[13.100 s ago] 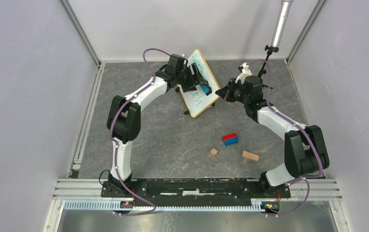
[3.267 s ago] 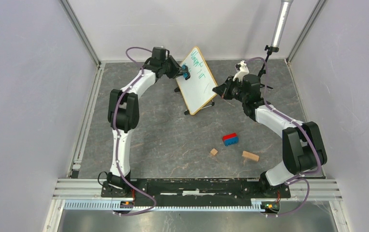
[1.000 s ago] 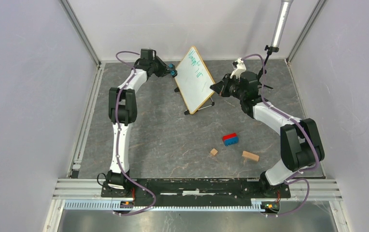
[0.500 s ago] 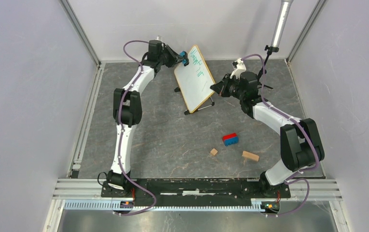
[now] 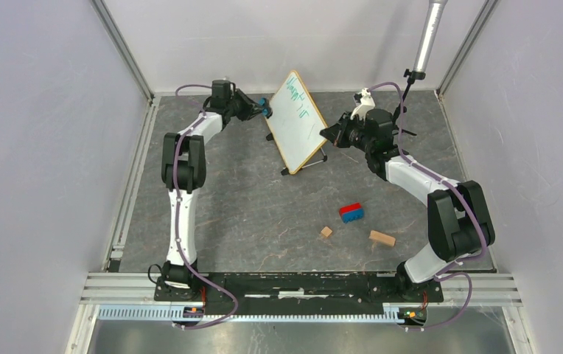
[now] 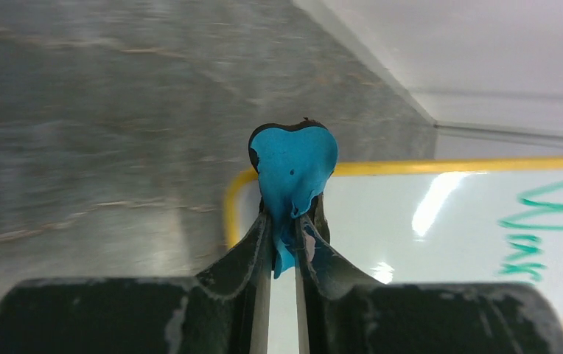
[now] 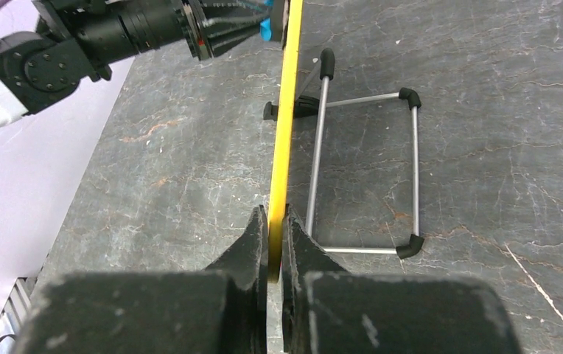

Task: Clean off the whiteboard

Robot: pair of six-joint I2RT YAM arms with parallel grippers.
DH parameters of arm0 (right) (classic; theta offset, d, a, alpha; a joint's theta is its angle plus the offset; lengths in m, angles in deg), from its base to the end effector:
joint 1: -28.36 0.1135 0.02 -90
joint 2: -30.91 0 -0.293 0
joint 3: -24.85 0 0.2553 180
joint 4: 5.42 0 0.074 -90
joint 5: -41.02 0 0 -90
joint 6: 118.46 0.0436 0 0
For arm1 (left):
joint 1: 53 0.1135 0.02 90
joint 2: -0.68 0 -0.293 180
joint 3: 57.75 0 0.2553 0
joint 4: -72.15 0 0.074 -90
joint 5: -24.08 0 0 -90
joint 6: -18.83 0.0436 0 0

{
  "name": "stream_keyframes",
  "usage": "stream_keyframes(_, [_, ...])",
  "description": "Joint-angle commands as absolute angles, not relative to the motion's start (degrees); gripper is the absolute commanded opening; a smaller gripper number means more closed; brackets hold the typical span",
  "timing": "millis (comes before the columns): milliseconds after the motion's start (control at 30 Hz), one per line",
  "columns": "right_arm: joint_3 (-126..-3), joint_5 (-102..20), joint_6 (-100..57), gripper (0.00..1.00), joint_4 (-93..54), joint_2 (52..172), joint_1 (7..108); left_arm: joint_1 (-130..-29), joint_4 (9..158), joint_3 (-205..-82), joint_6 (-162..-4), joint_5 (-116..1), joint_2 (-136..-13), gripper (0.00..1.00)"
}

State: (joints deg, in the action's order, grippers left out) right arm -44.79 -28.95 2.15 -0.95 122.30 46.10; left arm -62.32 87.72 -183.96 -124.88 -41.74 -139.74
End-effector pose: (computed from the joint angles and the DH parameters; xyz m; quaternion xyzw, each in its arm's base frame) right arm 0.3517 0.1282 0.2777 -0.0136 0.7996 0.3669 0.4753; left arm 0.5814 -0.1135 0.1810 -0.2223 0.8229 -0.4109 0.3235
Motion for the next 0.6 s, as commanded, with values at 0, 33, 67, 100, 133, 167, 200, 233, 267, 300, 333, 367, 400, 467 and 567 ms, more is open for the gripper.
stream_keyframes(0, [-45.1, -22.4, -2.8, 0.00, -3.2, 123.6, 49.0, -61.3, 87.1, -180.3, -126.2, -41.1, -139.2, 0.21])
stream_keyframes(33, [-45.2, -22.4, -2.8, 0.00, -3.1, 123.7, 49.0, -61.4, 86.8, -180.2, -126.3, -40.9, -139.3, 0.21])
stream_keyframes(67, [-45.3, -22.4, -2.8, 0.00, -3.1, 123.7, 49.0, -61.5, 86.8, -180.5, -126.4, -40.7, -139.2, 0.21])
stream_keyframes(100, [-45.3, -22.4, -2.7, 0.00, -3.2, 123.8, 49.1, -61.9, 86.8, -180.8, -126.3, -40.8, -138.9, 0.21])
stream_keyframes(133, [-45.3, -22.4, -2.7, 0.00, -3.2, 123.7, 49.1, -62.3, 87.1, -181.3, -125.7, -41.0, -138.2, 0.21])
stream_keyframes(167, [-45.3, -22.4, -2.8, 0.00, -3.3, 123.8, 49.2, -62.9, 87.7, -181.9, -124.8, -41.6, -137.6, 0.21])
stream_keyframes(200, [-45.3, -22.4, -2.7, 0.00, -3.3, 123.8, 49.2, -63.6, 88.8, -183.0, -123.6, -42.0, -136.8, 0.21])
stream_keyframes(233, [-45.3, -22.5, -2.8, 0.00, -3.3, 123.8, 49.2, -64.3, 90.0, -183.9, -122.6, -42.1, -136.0, 0.21])
stream_keyframes(267, [-45.4, -22.5, -2.9, 0.00, -3.4, 123.8, 49.2, -65.3, 90.8, -184.2, -121.7, -42.1, -135.0, 0.21])
stream_keyframes(300, [-45.4, -22.5, -3.0, 0.00, -3.4, 123.8, 49.2, -66.3, 91.4, -183.9, -120.8, -42.2, -133.7, 0.21])
stream_keyframes(333, [-45.4, -22.7, -3.0, 0.00, -3.5, 123.7, 49.2, -67.2, 91.4, -182.8, -120.2, -42.6, -132.3, 0.21])
stream_keyframes(367, [-45.4, -22.7, -3.0, 0.00, -3.4, 123.8, 49.2, -68.3, 91.1, -181.1, -119.6, -43.1, -130.5, 0.21])
stream_keyframes(400, [-45.4, -22.7, -2.9, 0.00, -3.3, 123.8, 49.2, -69.3, 91.1, -179.6, -118.6, -43.5, -128.7, 0.21])
stream_keyframes(467, [-45.5, -22.5, -2.9, 0.00, -3.2, 124.1, 49.2, -71.5, 91.3, -176.4, -117.5, -44.6, -125.6, 0.21])
stream_keyframes(567, [-45.2, -22.3, -2.8, 0.00, -3.1, 124.1, 49.3, -74.3, 89.2, -170.0, -116.8, -45.3, -120.7, 0.21])
